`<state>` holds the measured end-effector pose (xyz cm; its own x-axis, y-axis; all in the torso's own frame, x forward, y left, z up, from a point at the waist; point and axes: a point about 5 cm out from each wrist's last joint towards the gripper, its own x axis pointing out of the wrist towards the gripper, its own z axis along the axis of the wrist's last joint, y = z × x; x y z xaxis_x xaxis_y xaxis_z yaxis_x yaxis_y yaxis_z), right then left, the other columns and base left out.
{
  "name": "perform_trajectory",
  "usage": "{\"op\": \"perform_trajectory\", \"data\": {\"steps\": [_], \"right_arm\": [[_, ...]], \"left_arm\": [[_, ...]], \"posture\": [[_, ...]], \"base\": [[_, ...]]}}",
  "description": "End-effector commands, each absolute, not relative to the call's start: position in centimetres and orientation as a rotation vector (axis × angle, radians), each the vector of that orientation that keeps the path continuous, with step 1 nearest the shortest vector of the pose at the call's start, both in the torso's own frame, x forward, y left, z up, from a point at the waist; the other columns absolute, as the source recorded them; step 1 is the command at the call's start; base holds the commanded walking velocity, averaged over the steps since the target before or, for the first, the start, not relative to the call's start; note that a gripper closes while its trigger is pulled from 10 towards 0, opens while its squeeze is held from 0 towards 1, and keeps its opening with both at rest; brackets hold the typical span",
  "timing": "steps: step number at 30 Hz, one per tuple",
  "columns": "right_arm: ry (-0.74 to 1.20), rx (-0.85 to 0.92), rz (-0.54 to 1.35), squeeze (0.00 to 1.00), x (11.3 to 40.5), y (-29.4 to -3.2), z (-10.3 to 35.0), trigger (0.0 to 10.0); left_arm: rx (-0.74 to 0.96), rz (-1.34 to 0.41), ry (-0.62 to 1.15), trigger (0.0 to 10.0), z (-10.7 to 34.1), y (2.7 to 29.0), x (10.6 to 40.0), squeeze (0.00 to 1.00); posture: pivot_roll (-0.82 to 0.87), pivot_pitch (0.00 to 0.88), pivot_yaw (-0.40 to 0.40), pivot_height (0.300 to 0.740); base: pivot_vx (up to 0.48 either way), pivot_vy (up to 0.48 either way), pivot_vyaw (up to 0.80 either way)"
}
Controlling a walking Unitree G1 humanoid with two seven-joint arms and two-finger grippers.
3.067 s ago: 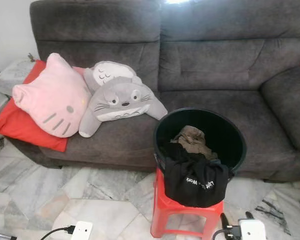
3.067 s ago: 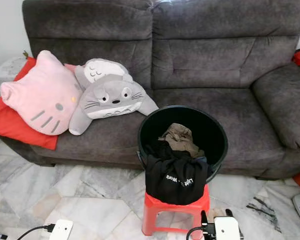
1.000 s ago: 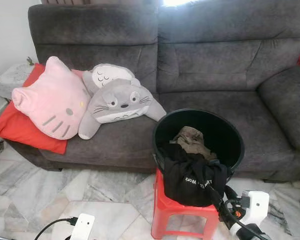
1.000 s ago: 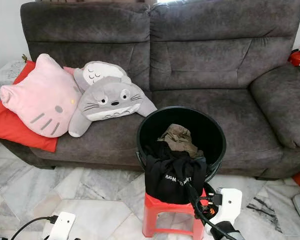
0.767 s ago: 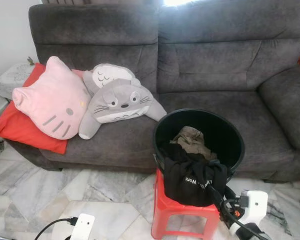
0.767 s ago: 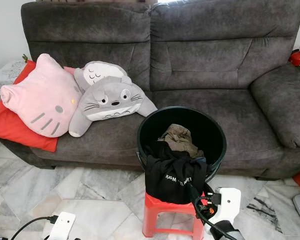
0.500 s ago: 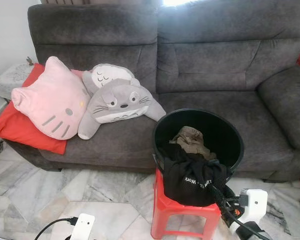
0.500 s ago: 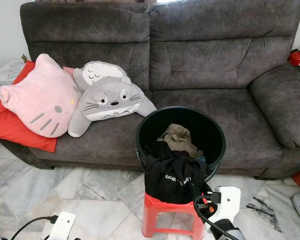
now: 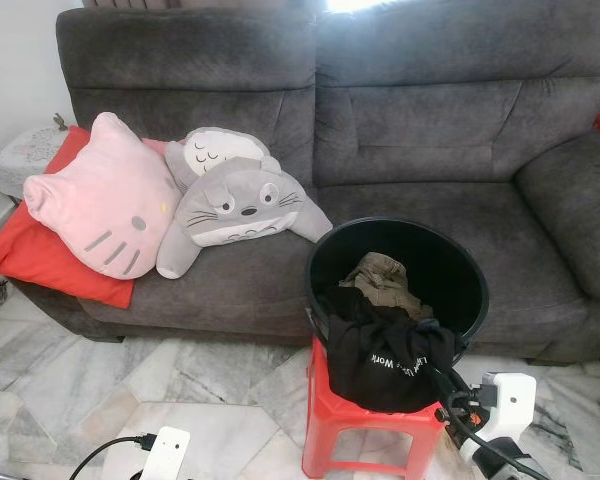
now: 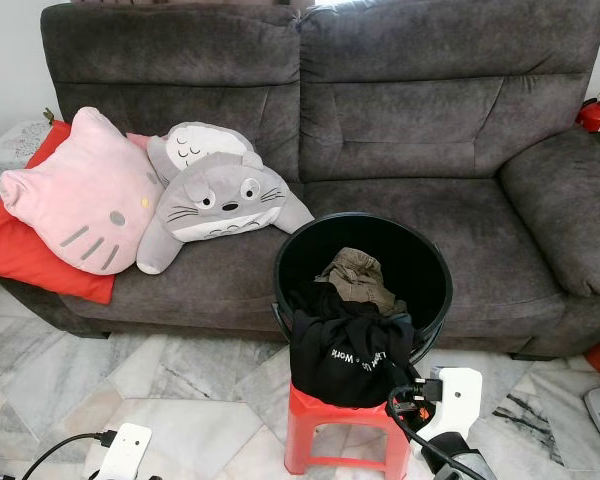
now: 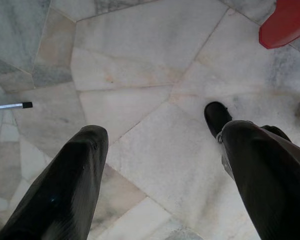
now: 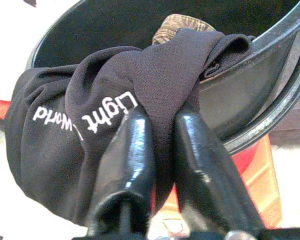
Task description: Hang hanger
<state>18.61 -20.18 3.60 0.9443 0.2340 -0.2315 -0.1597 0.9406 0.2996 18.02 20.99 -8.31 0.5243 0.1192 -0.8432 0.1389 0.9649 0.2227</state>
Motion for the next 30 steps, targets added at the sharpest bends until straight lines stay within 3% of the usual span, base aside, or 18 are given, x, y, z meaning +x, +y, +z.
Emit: {"op": "perform_trajectory", "data": {"steps": [1, 20, 27, 30], "right_arm": [[0.267, 0.276, 0.196, 0.0, 18.5, -20.3, 3.6, 0.0], [0.065, 0.197, 0.257, 0.0, 20.4, -20.3, 9.8, 0.0], [-0.109, 0.179, 0.309, 0.0, 23.0, -19.7, 15.0, 0.0], [-0.251, 0.173, 0.347, 0.0, 24.6, -19.0, 19.5, 0.0]], "left_arm": [[0.301, -0.022, 1.027, 10.0, -8.3, 21.2, 17.9, 0.0], [0.305, -0.022, 1.03, 10.0, -8.3, 21.2, 17.9, 0.0], [0.297, -0.017, 1.026, 10.0, -8.3, 21.1, 17.9, 0.0], [0.29, -0.013, 1.025, 10.0, -8.3, 21.1, 18.0, 0.0]], "posture": [[-0.26, 0.0, 0.066, 0.74], [-0.28, 0.0, 0.07, 0.74], [-0.28, 0.0, 0.067, 0.74], [-0.28, 0.0, 0.071, 0.74]], "base": [[0.0, 0.0, 0.0], [0.0, 0.0, 0.0], [0.0, 0.0, 0.0], [0.0, 0.0, 0.0]]}}
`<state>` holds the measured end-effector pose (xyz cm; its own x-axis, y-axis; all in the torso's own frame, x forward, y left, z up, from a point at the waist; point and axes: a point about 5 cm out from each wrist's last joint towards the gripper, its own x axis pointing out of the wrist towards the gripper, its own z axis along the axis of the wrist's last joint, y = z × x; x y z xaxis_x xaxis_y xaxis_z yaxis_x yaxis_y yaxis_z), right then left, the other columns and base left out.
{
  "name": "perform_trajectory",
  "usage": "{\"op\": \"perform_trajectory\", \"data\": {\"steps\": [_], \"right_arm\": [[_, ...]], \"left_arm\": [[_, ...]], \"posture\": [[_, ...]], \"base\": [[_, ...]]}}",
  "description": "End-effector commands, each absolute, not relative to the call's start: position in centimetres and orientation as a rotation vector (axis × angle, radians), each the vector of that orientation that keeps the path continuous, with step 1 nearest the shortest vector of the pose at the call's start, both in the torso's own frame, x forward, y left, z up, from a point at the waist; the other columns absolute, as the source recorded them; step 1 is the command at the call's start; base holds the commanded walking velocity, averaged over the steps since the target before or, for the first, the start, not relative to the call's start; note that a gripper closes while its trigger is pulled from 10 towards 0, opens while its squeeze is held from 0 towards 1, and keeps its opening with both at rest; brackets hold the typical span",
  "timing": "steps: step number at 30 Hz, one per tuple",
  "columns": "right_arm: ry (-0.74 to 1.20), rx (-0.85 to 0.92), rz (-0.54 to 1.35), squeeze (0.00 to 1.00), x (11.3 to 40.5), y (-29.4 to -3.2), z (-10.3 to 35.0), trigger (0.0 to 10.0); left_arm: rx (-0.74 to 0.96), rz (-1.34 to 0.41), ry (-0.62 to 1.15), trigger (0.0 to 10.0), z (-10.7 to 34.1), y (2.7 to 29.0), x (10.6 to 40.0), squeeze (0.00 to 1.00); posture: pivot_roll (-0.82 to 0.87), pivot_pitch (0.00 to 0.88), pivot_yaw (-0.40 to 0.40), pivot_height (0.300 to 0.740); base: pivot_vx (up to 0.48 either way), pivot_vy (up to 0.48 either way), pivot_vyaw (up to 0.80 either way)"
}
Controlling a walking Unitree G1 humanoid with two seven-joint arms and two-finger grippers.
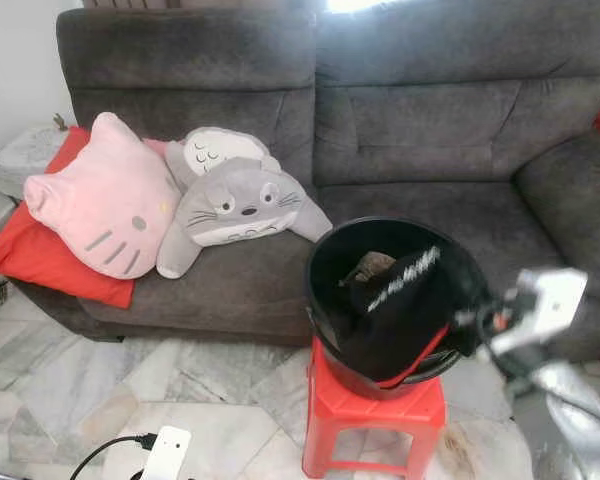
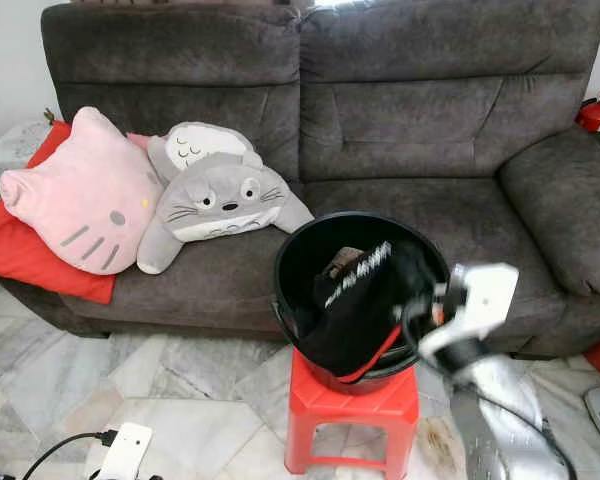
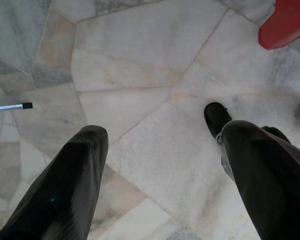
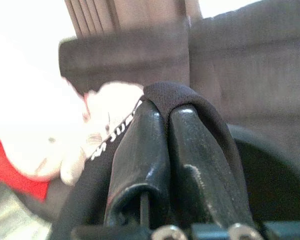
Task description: Hang hanger
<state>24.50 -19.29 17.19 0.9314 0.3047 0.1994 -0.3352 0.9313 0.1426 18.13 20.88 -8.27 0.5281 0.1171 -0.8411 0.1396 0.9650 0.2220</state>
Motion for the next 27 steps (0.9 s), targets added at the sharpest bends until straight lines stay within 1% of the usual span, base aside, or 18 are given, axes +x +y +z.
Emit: {"op": "perform_trajectory", "data": {"steps": [1, 2, 4, 5, 6, 12, 15, 16, 18, 19, 20, 22, 24, 27], "right_arm": [[-0.251, 0.173, 0.347, 0.0, 24.6, -19.0, 19.5, 0.0], [-0.294, 0.177, 0.355, 0.0, 24.9, -18.9, 20.9, 0.0], [-0.304, 0.178, 0.357, 0.0, 25.0, -18.8, 21.3, 0.0], [-0.348, 0.189, 0.365, 0.0, 25.1, -18.7, 22.7, 0.0], [-0.362, 0.193, 0.367, 0.0, 25.1, -18.7, 23.2, 0.0], [-0.36, 0.172, 0.383, 0.0, 25.0, -18.5, 23.9, 0.0], [-0.245, 0.115, 0.35, 0.0, 25.1, -18.9, 22.3, 0.0], [-0.164, 0.09, 0.328, 0.0, 25.1, -19.1, 21.2, 0.0], [-0.066, 0.061, 0.303, 0.0, 25.0, -19.3, 19.7, 0.0], [-0.066, 0.061, 0.303, 0.0, 25.0, -19.3, 19.7, 0.0], [-0.009, 0.066, 0.282, 0.0, 24.9, -19.4, 18.8, 0.0], [0.014, 0.075, 0.271, 0.0, 24.8, -19.5, 18.6, 0.0], [0.094, 0.079, 0.237, 0.0, 24.8, -19.9, 17.6, 0.0], [0.157, 0.079, 0.272, 0.0, 24.6, -19.5, 16.8, 0.0]], "left_arm": [[0.29, -0.013, 1.025, 10.0, -8.3, 21.1, 18.0, 0.0], [0.288, -0.014, 1.025, 10.0, -8.3, 21.1, 18.0, 0.0], [0.288, -0.014, 1.025, 10.0, -8.3, 21.1, 18.0, 0.0], [0.286, -0.014, 1.024, 10.0, -8.3, 21.0, 18.0, 0.0], [0.285, -0.014, 1.023, 10.0, -8.3, 21.0, 18.0, 0.0], [0.283, -0.014, 1.023, 10.0, -8.3, 21.0, 18.0, 0.0], [0.283, -0.016, 1.023, 10.0, -8.3, 21.0, 18.0, 0.0], [0.282, -0.017, 1.023, 10.0, -8.3, 21.0, 18.0, 0.0], [0.282, -0.017, 1.023, 10.0, -8.3, 21.0, 18.0, 0.0], [0.282, -0.017, 1.023, 10.0, -8.3, 21.0, 18.0, 0.0], [0.282, -0.016, 1.023, 10.0, -8.3, 21.0, 18.0, 0.0], [0.281, -0.016, 1.023, 10.0, -8.3, 21.0, 18.0, 0.0], [0.281, -0.015, 1.023, 10.0, -8.3, 21.0, 18.0, 0.0], [0.281, -0.015, 1.022, 10.0, -8.3, 21.0, 18.0, 0.0]], "posture": [[-0.28, 0.0, 0.071, 0.74], [-0.28, 0.0, 0.071, 0.74], [-0.28, 0.0, 0.071, 0.74], [-0.28, 0.0, 0.072, 0.74], [-0.28, 0.0, 0.072, 0.74], [-0.28, 0.0, 0.072, 0.74], [-0.29, 0.0, 0.073, 0.74], [-0.29, 0.0, 0.073, 0.74], [-0.29, 0.0, 0.073, 0.74], [-0.29, 0.0, 0.073, 0.74], [-0.29, 0.0, 0.074, 0.74], [-0.29, 0.0, 0.074, 0.74], [-0.29, 0.0, 0.073, 0.74], [-0.29, 0.0, 0.073, 0.74]], "base": [[0.0, 0.0, 0.0], [0.0, 0.0, 0.0], [0.0, 0.0, 0.0], [0.0, 0.0, 0.0], [0.0, 0.0, 0.0], [0.0, 0.0, 0.0], [0.0, 0.0, 0.0], [0.0, 0.0, 0.0], [0.0, 0.0, 0.0], [0.0, 0.0, 0.0], [0.0, 0.0, 0.0], [0.0, 0.0, 0.0], [0.0, 0.0, 0.0], [0.0, 0.0, 0.0]]}}
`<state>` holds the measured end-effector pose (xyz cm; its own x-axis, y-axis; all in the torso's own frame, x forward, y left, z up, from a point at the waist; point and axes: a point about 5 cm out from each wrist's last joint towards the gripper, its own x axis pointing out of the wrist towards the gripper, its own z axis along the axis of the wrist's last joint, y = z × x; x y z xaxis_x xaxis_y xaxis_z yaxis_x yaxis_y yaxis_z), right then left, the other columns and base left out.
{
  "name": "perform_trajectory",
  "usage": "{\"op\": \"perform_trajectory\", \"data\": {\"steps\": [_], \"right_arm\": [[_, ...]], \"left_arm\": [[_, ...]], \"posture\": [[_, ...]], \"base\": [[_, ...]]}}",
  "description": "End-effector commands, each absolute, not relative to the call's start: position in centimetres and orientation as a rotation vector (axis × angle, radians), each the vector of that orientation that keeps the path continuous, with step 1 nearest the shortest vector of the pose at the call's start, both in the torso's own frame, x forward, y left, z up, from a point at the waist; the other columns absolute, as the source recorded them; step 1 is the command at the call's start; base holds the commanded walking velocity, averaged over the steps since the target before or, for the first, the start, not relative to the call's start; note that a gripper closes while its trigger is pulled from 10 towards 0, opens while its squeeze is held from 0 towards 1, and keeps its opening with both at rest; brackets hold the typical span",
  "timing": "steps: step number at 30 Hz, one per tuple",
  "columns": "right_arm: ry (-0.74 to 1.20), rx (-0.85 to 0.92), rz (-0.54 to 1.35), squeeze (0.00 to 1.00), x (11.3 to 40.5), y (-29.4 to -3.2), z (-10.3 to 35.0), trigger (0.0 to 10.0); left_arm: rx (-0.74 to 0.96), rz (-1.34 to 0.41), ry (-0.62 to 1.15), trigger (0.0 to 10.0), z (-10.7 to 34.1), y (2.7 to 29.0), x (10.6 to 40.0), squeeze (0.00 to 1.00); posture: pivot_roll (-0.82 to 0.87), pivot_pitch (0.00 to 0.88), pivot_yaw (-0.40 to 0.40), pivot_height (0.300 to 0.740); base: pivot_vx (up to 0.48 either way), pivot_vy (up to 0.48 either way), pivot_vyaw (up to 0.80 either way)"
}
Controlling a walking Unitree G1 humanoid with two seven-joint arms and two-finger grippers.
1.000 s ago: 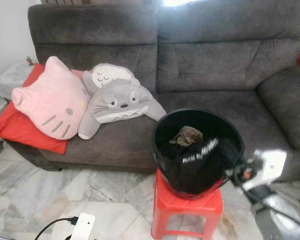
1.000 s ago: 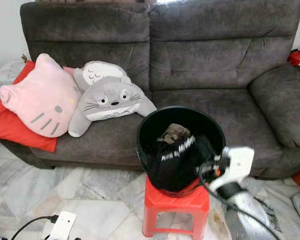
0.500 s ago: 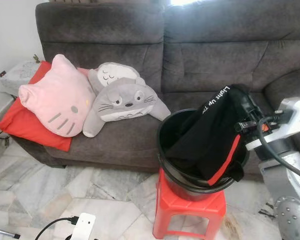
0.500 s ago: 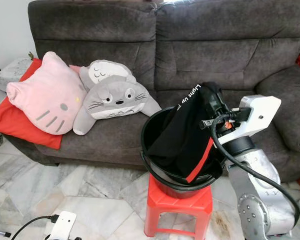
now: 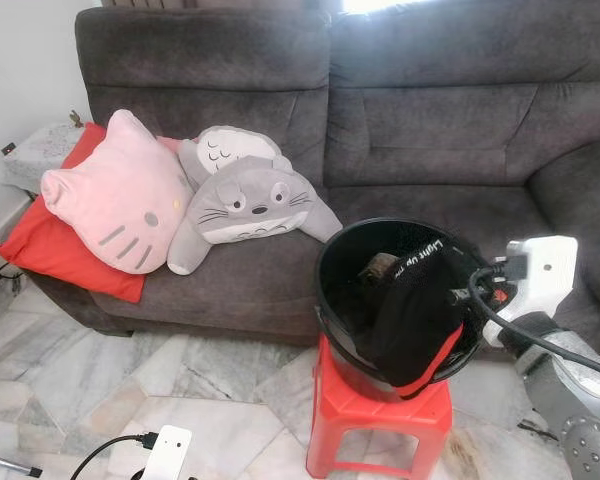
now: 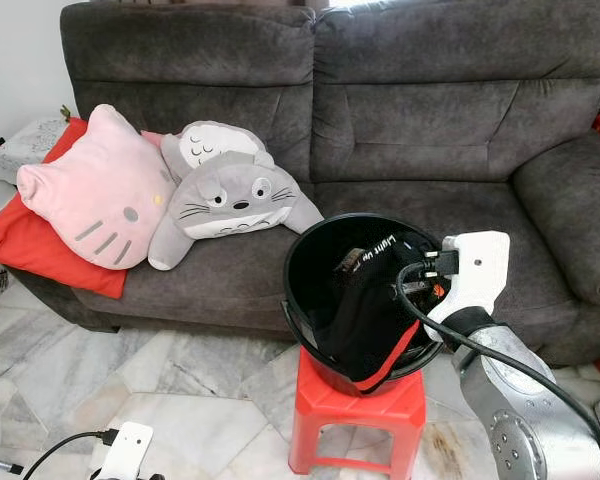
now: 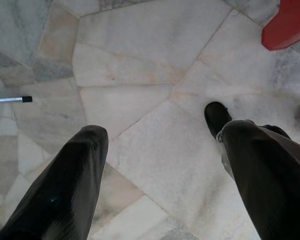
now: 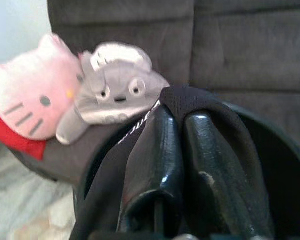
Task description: Hang hanger
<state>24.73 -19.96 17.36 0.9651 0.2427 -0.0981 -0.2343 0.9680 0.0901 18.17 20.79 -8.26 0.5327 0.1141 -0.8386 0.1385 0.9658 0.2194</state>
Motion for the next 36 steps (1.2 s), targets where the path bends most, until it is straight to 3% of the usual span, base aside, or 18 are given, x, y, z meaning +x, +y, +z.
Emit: {"op": "perform_trajectory", "data": {"steps": [1, 10, 14, 17, 20, 24, 33, 36], "right_arm": [[0.157, 0.079, 0.272, 0.0, 24.6, -19.5, 16.8, 0.0], [0.223, 0.014, 0.515, 0.0, 23.2, -16.4, 16.3, 0.0], [0.231, 0.009, 0.475, 0.0, 23.3, -16.7, 16.3, 0.0], [0.228, 0.027, 0.248, 0.0, 24.4, -19.3, 16.1, 0.0], [0.19, -0.041, -0.073, 0.0, 25.2, -23.6, 16.6, 0.0], [0.078, -0.084, -0.299, 0.0, 25.1, -26.3, 18.7, 0.0], [-0.02, -0.139, -0.49, 0.0, 24.6, -28.3, 20.8, 0.0], [0.114, -0.125, -0.297, 0.0, 25.6, -26.0, 18.6, 0.0]], "left_arm": [[0.281, -0.015, 1.022, 10.0, -8.3, 21.0, 18.0, 0.0], [0.279, -0.014, 1.022, 10.0, -8.3, 21.0, 18.0, 0.0], [0.28, -0.016, 1.023, 10.0, -8.3, 21.0, 18.0, 0.0], [0.281, -0.018, 1.023, 10.0, -8.3, 21.0, 18.0, 0.0], [0.281, -0.018, 1.022, 10.0, -8.3, 21.0, 18.0, 0.0], [0.28, -0.017, 1.022, 10.0, -8.3, 21.0, 18.0, 0.0], [0.281, -0.017, 1.02, 10.0, -8.3, 21.0, 18.0, 0.0], [0.28, -0.016, 1.02, 10.0, -8.3, 21.0, 18.0, 0.0]], "posture": [[-0.29, 0.0, 0.073, 0.74], [-0.29, 0.0, 0.072, 0.74], [-0.29, 0.0, 0.074, 0.74], [-0.29, 0.0, 0.074, 0.74], [-0.29, 0.0, 0.075, 0.74], [-0.29, 0.0, 0.075, 0.74], [-0.3, 0.0, 0.076, 0.74], [-0.3, 0.0, 0.076, 0.74]], "base": [[0.0, 0.0, 0.0], [0.0, 0.0, 0.0], [0.0, 0.0, 0.0], [0.0, 0.0, 0.0], [0.0, 0.0, 0.0], [0.0, 0.0, 0.0], [0.0, 0.0, 0.0], [0.0, 0.0, 0.0]]}}
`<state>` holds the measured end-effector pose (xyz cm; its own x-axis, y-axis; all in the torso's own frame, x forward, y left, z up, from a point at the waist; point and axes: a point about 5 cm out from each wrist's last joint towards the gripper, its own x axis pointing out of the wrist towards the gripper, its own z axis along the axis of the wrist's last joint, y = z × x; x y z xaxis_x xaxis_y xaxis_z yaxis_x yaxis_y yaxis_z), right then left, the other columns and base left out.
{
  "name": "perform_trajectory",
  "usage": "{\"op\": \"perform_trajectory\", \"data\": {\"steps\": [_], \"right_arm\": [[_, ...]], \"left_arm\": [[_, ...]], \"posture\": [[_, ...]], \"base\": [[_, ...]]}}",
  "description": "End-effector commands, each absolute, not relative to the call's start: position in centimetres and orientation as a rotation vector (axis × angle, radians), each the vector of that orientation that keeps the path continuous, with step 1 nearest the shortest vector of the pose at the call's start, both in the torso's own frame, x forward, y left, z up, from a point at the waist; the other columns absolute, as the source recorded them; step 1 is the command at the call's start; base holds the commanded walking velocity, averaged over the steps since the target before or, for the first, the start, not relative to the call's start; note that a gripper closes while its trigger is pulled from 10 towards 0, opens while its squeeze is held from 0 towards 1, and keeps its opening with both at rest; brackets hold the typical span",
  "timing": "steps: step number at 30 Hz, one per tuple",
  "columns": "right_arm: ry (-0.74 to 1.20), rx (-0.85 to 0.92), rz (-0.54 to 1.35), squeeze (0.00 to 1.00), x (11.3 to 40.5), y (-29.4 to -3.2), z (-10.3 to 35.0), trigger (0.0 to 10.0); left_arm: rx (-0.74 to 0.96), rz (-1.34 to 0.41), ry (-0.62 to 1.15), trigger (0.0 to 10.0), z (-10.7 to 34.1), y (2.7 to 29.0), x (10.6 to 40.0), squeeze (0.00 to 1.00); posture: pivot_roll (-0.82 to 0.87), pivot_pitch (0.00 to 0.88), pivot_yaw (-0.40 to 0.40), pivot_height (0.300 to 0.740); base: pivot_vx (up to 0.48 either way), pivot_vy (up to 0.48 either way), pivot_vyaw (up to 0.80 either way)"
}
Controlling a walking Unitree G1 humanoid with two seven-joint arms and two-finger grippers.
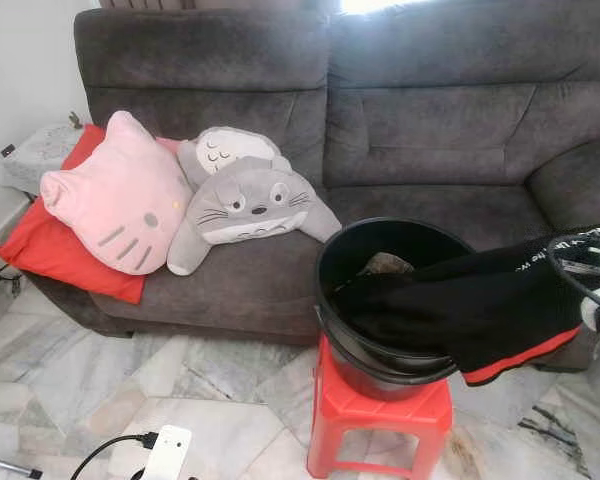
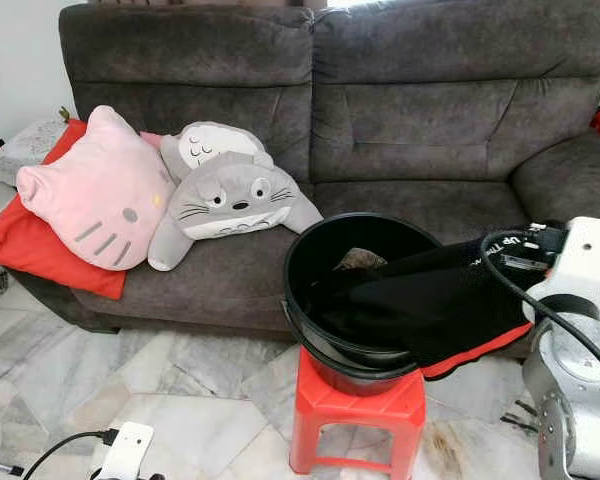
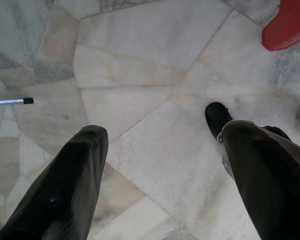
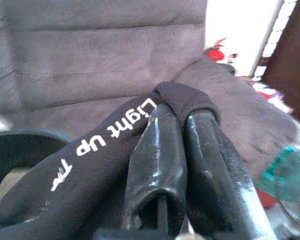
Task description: Hang hanger
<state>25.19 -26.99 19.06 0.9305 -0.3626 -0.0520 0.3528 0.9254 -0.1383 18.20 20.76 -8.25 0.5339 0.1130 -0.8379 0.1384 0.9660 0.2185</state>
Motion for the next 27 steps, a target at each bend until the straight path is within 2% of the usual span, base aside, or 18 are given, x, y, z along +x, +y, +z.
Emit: {"op": "perform_trajectory", "data": {"steps": [1, 2, 5, 11, 19, 27], "right_arm": [[0.164, -0.148, -0.215, 0.0, 25.7, -24.8, 17.6, 0.0], [0.22, -0.143, -0.133, 0.0, 25.6, -23.5, 16.3, 0.0], [0.287, -0.113, -0.015, 0.0, 25.5, -21.6, 14.9, 0.0], [0.367, -0.162, 0.225, 0.0, 24.6, -19.1, 13.9, 0.0], [0.399, -0.249, 0.408, 0.0, 23.6, -17.7, 14.1, 0.0], [0.424, -0.292, 0.497, 0.0, 23.2, -16.9, 13.9, 0.0]], "left_arm": [[0.28, -0.016, 1.02, 10.0, -8.3, 21.0, 18.0, 0.0], [0.279, -0.016, 1.021, 10.0, -8.3, 21.0, 18.0, 0.0], [0.278, -0.016, 1.021, 10.0, -8.3, 21.0, 18.0, 0.0], [0.275, -0.014, 1.022, 10.0, -8.3, 21.0, 18.0, 0.0], [0.274, -0.017, 1.022, 10.0, -8.3, 20.9, 18.0, 0.0], [0.275, -0.019, 1.024, 10.0, -8.3, 20.9, 18.0, 0.0]], "posture": [[-0.29, 0.0, 0.075, 0.74], [-0.29, 0.0, 0.075, 0.74], [-0.29, 0.0, 0.075, 0.74], [-0.29, 0.0, 0.073, 0.74], [-0.29, 0.0, 0.073, 0.74], [-0.29, 0.0, 0.074, 0.74]], "base": [[0.0, 0.0, 0.0], [0.0, 0.0, 0.0], [0.0, 0.0, 0.0], [0.0, 0.0, 0.0], [0.0, 0.0, 0.0], [0.0, 0.0, 0.0]]}}
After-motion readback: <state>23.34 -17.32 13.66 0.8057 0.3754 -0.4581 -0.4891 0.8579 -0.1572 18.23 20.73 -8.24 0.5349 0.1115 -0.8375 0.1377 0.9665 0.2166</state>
